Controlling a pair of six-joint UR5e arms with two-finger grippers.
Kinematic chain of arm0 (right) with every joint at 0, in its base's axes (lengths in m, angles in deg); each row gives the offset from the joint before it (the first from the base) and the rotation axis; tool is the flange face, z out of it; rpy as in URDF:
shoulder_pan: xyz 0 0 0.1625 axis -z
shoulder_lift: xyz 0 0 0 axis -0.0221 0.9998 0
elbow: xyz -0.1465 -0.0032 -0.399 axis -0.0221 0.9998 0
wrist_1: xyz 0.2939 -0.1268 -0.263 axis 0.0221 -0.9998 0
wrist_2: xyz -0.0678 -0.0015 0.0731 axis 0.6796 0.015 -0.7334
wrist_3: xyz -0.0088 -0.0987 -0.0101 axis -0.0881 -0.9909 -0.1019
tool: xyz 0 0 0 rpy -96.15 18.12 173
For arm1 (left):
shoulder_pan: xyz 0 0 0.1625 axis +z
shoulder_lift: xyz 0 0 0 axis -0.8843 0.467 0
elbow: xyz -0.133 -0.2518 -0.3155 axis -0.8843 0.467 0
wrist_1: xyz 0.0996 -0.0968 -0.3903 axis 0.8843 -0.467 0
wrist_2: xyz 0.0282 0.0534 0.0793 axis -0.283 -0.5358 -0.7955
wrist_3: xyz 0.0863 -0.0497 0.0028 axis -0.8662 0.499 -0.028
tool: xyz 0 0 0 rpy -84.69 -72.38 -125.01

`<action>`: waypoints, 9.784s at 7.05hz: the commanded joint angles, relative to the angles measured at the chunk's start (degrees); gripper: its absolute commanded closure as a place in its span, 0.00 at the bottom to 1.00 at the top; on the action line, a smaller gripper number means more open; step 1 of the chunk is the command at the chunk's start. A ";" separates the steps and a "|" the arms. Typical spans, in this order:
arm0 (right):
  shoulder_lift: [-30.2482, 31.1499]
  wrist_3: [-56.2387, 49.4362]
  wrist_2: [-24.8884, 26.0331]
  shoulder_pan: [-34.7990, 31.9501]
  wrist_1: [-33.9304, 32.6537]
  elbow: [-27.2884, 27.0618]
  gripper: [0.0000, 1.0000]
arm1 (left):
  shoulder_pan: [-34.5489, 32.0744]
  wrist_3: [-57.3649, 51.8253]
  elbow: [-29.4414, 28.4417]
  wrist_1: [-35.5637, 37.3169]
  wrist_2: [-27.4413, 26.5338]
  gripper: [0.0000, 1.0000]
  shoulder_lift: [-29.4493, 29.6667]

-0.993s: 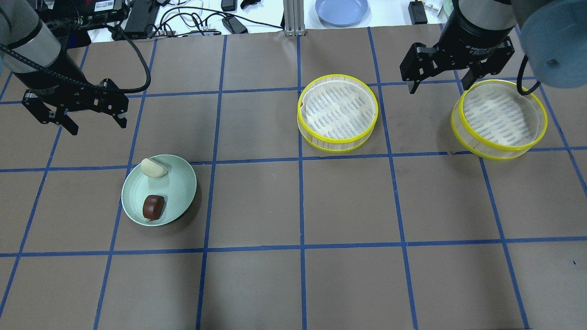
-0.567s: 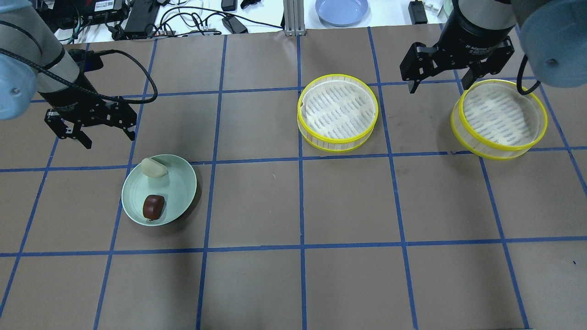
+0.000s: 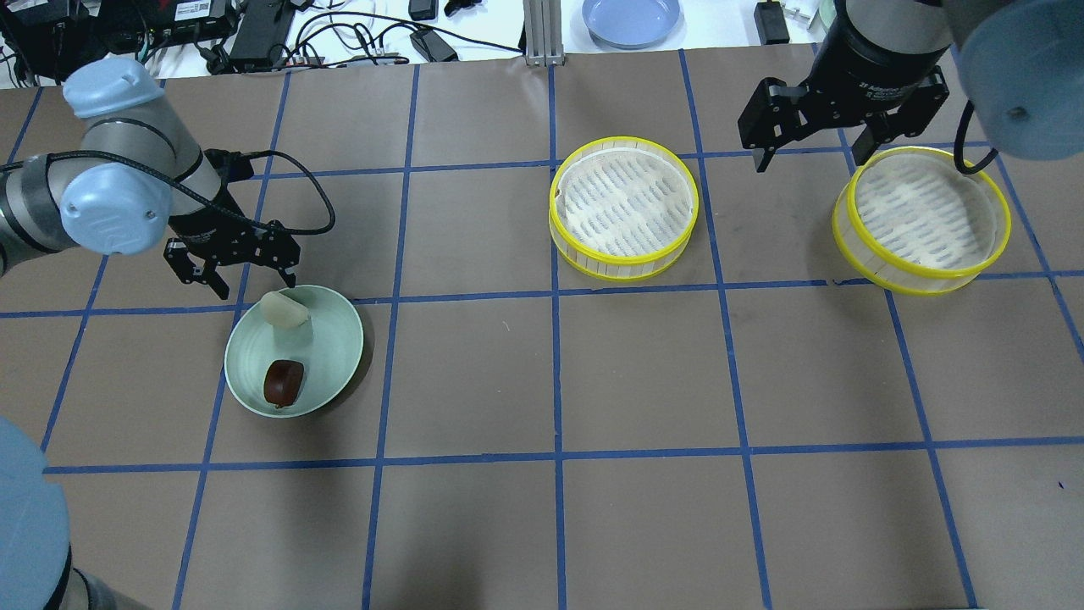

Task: Stack buns with steamer

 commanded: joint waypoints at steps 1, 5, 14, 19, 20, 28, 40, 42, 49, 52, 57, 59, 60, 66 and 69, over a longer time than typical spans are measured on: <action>0.02 0.00 -0.07 0.00 -0.04 -0.16 0.00 | 0.00 -0.23 0.36 0.49 0.18 0.00 3.57; -0.07 0.09 -0.07 0.09 -0.04 -0.16 0.00 | 0.00 0.03 -0.61 4.10 0.53 1.00 5.78; -0.51 -10.71 -1.03 4.28 -0.91 -0.07 0.00 | -16.42 42.01 -10.54 19.17 28.43 1.00 5.41; -9.70 -31.97 -0.51 29.50 -4.40 1.41 0.00 | -25.74 55.21 -11.51 39.15 29.62 1.00 13.68; -11.91 -35.82 -1.29 34.93 -6.26 1.86 0.00 | -26.71 57.58 -11.42 40.82 30.05 1.00 14.39; -33.20 -43.77 -4.29 34.82 -22.10 6.17 0.00 | -29.36 65.78 -12.55 41.72 30.59 0.00 14.22; -34.17 -42.72 -4.37 34.28 -26.76 3.01 0.96 | 3.05 -26.41 2.18 -3.98 3.52 0.00 -4.33; -30.50 -37.12 -4.46 34.10 -25.62 3.09 1.00 | 3.08 -26.07 2.73 -12.30 1.15 0.00 -3.98; -19.06 1.33 -3.32 9.81 -17.00 2.74 1.00 | 2.99 -25.02 4.31 -11.46 1.85 0.13 1.29; -21.15 20.89 -1.21 -1.74 -17.79 1.87 1.00 | 2.99 -25.11 4.05 -9.97 1.41 0.97 2.44; -24.41 26.45 -1.56 -2.55 -19.71 1.60 1.00 | 3.34 -19.34 -3.03 -9.25 2.02 1.00 -1.15; -25.37 26.63 -1.65 -2.55 -21.75 1.60 1.00 | 2.73 -7.52 -7.45 -9.79 2.37 1.00 -2.74; -25.47 26.63 -1.65 -2.55 -21.83 1.60 1.00 | 2.38 -5.18 -8.86 -9.35 2.63 1.00 -3.01; -25.82 26.63 -1.65 -2.55 -21.66 0.11 1.00 | -4.56 7.03 -13.62 -8.47 1.96 1.00 -11.34; -25.73 26.63 -1.91 -2.72 -22.18 -0.07 0.94 | -5.45 10.21 -12.57 -8.20 9.66 1.00 -11.44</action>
